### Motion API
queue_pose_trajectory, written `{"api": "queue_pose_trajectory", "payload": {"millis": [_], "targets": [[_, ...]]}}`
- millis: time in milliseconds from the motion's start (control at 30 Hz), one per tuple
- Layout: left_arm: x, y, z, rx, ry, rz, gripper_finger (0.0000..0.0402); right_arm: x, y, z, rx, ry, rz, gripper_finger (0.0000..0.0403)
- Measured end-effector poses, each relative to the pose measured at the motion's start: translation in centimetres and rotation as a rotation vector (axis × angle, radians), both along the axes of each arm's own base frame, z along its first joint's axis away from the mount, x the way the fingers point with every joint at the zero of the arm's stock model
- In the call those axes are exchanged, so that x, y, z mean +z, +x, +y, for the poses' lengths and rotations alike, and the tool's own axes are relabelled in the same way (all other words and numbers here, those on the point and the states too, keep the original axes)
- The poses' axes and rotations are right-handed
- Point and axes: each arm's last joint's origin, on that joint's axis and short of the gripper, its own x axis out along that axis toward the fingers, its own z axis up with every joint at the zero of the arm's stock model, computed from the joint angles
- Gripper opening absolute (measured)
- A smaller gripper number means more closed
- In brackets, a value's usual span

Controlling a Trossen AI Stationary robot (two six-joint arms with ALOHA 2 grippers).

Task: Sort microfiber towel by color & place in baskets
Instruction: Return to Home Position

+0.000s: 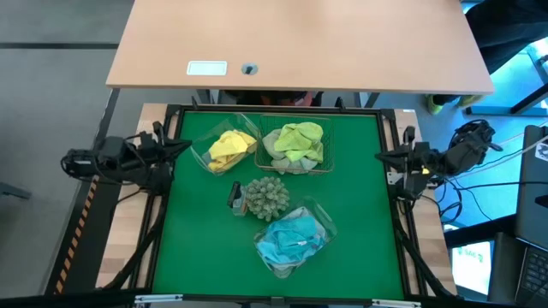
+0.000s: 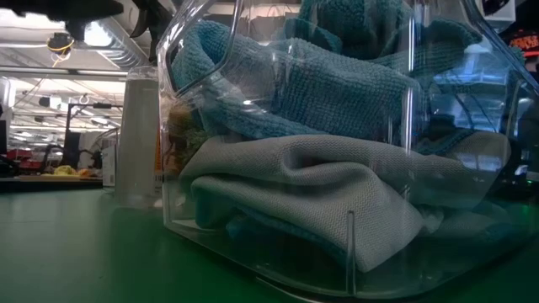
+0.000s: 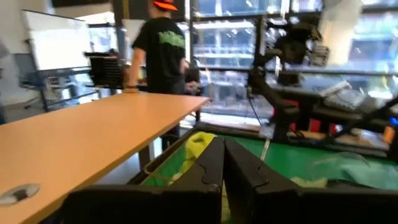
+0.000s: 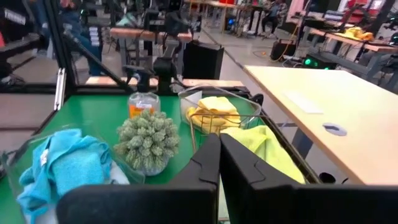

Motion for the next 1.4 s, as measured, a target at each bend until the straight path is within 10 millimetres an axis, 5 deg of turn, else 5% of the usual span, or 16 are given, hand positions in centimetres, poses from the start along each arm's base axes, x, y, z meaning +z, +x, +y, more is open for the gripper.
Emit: {"api": "queue_pose_trajectory", "payload": {"millis": [500, 1067, 1400], "targets": [[-2.1, 0.0, 0.0, -0.017, -0.016, -0.012, 0.0000, -5.5, -0.1, -0.1, -0.024, 0.061, -0.076, 0.0007], [-10.0, 4.0, -0.6, -0.030, -0.024, 0.003, 0.0000, -11.2, 1.3, 1.0, -0.033, 0.082, -0.113, 0.0007], [-10.6, 4.4, 0.3, -0.050, 0.009, -0.067, 0.0000, -12.8, 2.1, 1.6, -0.030, 0.089, -0.164, 0.0007]]}}
